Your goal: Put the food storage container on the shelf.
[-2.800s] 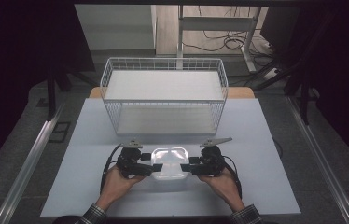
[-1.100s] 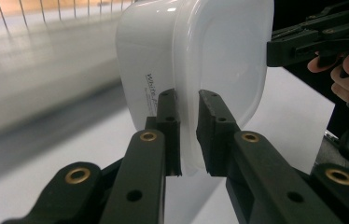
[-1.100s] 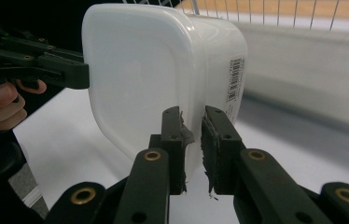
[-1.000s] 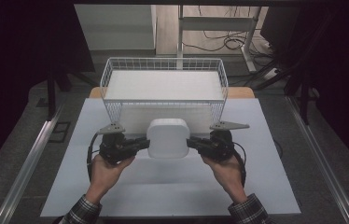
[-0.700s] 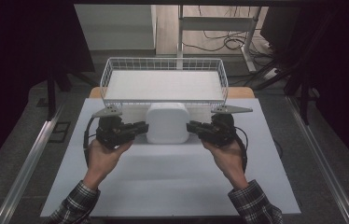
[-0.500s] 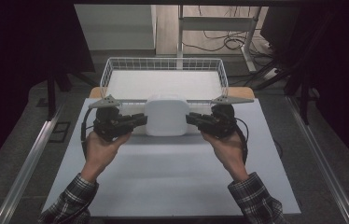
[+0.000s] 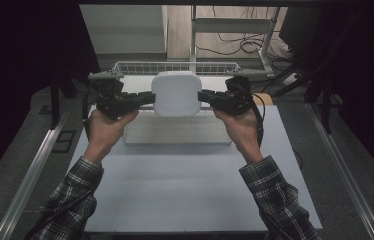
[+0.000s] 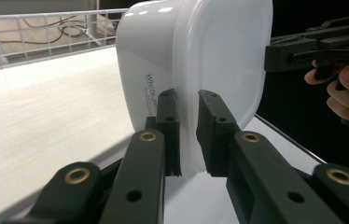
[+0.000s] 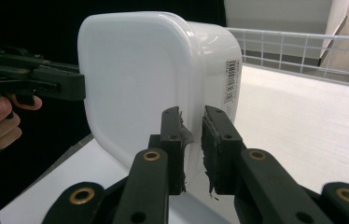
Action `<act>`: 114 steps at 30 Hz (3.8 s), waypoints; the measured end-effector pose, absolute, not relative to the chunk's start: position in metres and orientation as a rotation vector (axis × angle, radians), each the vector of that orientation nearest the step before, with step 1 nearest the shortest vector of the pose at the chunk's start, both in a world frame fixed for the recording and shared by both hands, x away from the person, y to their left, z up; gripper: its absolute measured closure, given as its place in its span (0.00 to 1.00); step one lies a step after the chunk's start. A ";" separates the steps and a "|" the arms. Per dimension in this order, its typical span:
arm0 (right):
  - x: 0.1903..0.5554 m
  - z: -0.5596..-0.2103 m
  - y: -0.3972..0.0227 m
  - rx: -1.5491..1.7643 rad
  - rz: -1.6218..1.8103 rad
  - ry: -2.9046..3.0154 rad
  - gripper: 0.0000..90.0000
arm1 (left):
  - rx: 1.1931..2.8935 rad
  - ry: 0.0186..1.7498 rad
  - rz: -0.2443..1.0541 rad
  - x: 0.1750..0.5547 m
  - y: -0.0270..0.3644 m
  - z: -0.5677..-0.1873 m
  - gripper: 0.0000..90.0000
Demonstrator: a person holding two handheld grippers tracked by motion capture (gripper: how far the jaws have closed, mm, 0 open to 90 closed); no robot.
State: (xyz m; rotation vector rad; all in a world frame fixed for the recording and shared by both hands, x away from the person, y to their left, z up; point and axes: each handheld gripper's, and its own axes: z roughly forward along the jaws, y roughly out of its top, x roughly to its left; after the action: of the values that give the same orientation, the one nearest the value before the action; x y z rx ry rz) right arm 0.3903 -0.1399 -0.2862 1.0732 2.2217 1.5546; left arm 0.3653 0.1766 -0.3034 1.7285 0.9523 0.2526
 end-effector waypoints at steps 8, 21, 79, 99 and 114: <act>0.413 -0.289 -0.135 1.142 1.538 2.227 0.86 | 1.734 1.008 0.246 0.389 0.176 -0.307 0.87; 0.438 -0.295 -0.132 1.232 1.530 2.246 0.84 | 1.726 1.040 0.226 0.407 0.173 -0.310 0.79; 0.452 -0.306 -0.121 1.094 1.447 2.150 0.10 | 1.772 0.989 0.311 0.428 0.165 -0.314 0.18; 0.433 -0.318 -0.119 0.975 1.404 2.231 0.04 | 1.798 0.860 0.326 0.402 0.172 -0.335 0.04; 0.414 -0.329 -0.120 0.895 1.360 2.283 0.02 | 1.814 0.833 0.330 0.379 0.177 -0.350 0.01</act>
State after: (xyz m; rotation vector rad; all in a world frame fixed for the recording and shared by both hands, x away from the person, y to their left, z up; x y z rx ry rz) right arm 0.4136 -0.1197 -0.3293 0.8950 2.2833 1.3599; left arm 0.3786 0.1771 -0.3498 1.8136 0.8334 0.3299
